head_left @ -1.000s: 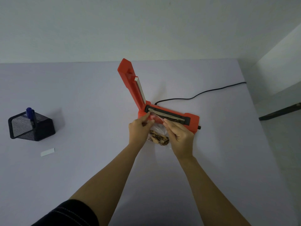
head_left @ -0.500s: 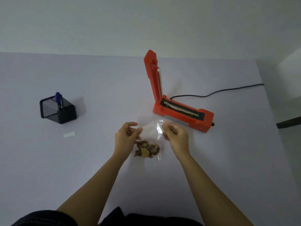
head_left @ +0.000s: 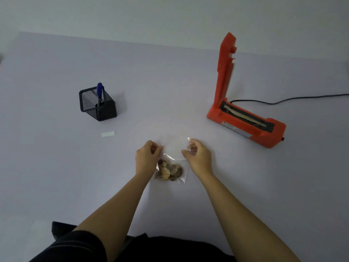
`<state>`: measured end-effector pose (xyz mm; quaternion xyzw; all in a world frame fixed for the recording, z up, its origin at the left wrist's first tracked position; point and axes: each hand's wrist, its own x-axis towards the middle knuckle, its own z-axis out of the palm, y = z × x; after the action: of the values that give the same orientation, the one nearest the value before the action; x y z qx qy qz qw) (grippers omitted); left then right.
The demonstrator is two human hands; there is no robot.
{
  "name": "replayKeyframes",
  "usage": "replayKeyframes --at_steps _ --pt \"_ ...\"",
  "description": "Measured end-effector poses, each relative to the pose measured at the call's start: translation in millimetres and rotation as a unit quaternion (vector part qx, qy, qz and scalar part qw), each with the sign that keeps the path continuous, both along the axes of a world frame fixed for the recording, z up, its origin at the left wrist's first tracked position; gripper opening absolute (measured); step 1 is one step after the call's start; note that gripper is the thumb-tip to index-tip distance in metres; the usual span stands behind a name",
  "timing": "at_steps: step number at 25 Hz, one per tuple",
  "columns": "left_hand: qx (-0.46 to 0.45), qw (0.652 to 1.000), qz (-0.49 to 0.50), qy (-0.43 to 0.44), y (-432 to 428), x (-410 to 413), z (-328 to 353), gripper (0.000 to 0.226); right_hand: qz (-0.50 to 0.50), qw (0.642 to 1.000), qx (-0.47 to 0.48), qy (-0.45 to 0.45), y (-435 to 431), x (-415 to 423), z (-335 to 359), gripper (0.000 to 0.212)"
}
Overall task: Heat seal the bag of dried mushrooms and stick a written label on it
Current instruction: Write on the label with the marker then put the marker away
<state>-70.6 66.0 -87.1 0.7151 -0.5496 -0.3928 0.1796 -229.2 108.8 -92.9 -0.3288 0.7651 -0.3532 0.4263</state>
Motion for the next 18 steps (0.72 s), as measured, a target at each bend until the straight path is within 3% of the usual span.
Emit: replayKeyframes --at_steps 5,9,14,18 --pt "-0.048 0.996 -0.046 -0.058 -3.6 2.8 -1.8 0.033 0.071 0.99 0.009 0.118 -5.8 0.6 -2.9 0.059" --pt "-0.134 0.991 0.003 -0.016 -26.9 36.1 21.3 0.03 0.093 0.967 -0.101 0.214 -31.9 13.4 18.9 0.05" --pt "-0.23 0.967 0.106 0.03 -79.7 110.0 63.0 0.014 0.137 0.947 -0.195 0.215 -112.2 64.0 54.6 0.028" --pt "-0.178 0.975 0.134 0.001 -131.8 153.1 74.1 0.022 0.186 0.936 -0.225 0.198 -175.1 117.6 80.3 0.027"
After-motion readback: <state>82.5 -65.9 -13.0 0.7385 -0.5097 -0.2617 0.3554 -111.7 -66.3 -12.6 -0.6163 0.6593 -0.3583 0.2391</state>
